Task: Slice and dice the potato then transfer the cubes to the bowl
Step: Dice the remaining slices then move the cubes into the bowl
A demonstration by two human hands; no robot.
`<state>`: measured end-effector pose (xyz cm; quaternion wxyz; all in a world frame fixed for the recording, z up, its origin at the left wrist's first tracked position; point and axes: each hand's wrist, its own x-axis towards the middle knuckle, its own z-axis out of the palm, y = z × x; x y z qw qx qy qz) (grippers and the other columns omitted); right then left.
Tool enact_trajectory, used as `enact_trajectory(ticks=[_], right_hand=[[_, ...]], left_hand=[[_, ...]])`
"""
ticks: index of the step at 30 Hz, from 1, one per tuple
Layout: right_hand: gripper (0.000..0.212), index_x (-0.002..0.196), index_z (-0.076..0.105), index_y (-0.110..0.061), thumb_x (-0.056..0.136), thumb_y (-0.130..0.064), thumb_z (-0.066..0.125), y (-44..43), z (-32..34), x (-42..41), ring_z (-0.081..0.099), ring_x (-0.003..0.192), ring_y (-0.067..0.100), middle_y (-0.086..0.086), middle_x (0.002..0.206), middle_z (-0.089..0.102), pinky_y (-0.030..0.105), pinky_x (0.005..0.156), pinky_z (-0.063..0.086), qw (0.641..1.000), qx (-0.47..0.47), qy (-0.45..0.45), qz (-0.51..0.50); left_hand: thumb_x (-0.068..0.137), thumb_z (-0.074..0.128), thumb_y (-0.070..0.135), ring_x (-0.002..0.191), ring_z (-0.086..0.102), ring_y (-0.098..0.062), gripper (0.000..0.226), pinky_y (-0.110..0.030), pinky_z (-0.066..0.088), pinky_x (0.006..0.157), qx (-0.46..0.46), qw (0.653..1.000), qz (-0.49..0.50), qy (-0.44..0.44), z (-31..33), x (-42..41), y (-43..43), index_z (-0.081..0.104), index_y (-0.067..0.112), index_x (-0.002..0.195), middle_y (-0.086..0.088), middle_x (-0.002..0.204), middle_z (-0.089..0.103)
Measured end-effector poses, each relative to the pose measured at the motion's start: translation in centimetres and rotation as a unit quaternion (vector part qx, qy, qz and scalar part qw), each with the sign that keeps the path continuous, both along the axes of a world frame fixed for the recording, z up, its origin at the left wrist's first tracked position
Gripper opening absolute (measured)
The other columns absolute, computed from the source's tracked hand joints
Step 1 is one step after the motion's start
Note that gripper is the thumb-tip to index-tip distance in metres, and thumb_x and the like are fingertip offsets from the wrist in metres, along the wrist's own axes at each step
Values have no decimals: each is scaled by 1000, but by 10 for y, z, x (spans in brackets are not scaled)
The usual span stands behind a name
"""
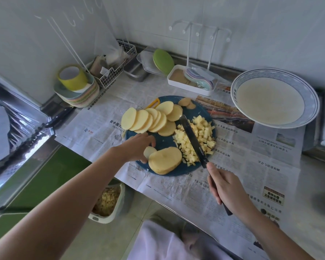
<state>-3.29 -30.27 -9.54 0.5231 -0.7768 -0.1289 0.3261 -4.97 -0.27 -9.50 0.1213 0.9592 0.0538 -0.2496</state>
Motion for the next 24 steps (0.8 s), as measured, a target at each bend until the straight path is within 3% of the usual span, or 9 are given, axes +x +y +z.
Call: enact_trajectory(ticks=[4,6,10,13,15,17,19,21,24], right_hand=[[63,64,48,2,93,-53,39,0,1,0,36,38,17,5,46,42,26,41,34,1000,-2,1,2],[65,68,48,5,93,-53,40,-1,1,0,36,39,18,7,47,44,27,42,34,1000,-3,7,-3],[64,69,47,6,95,-52,40,-2,2,2,36,41,21,10,49,43,28,42,33,1000,0,11,-10],[65,68,46,7,94,-52,40,-3,4,2,35,41,21,11,50,43,26,41,34,1000,3,15,-13],[66,69,46,8,94,-52,40,-4,5,2,35,40,20,12,50,43,26,41,34,1000,6,16,-15],[66,69,45,8,94,-53,40,-5,6,2,35,40,20,12,50,42,26,41,34,1000,5,12,-16],[67,68,46,8,93,-54,39,-6,7,2,35,40,18,11,50,42,25,41,34,1000,1,4,-14],[67,69,46,8,94,-54,39,-6,8,1,36,40,18,10,50,43,25,41,34,1000,-2,-1,-14],[67,70,47,9,95,-53,38,-7,9,1,37,41,19,10,50,44,25,42,35,1000,-5,-6,-12]], left_hand=[[67,83,25,101,42,-17,58,-27,36,73,31,999,-33,-11,0,4,1,48,20,112,6,108,41],[69,82,23,97,45,-16,54,-29,39,71,18,999,-22,-16,1,4,0,48,19,111,6,107,46],[85,69,21,95,56,-20,27,-34,47,80,-14,999,39,-34,11,4,6,56,19,109,3,102,58],[92,58,16,74,59,-18,13,-23,45,63,-57,975,168,-135,25,0,4,59,21,104,0,89,63],[93,54,9,63,61,-16,17,-21,50,56,-165,919,318,-163,32,-6,-3,57,22,104,0,80,62],[92,51,0,62,63,-19,18,-25,56,56,-330,820,464,-67,33,-15,-15,57,14,102,-6,82,63],[90,52,-3,50,55,-15,8,-20,49,44,-425,731,531,57,27,-25,-28,55,5,89,-8,72,56],[90,54,-1,40,43,-11,13,-17,36,36,-459,688,549,123,15,-34,-37,49,5,79,-6,60,46],[93,50,2,40,40,-8,10,-14,34,35,-510,639,555,154,9,-34,-41,56,3,85,-6,59,50]])
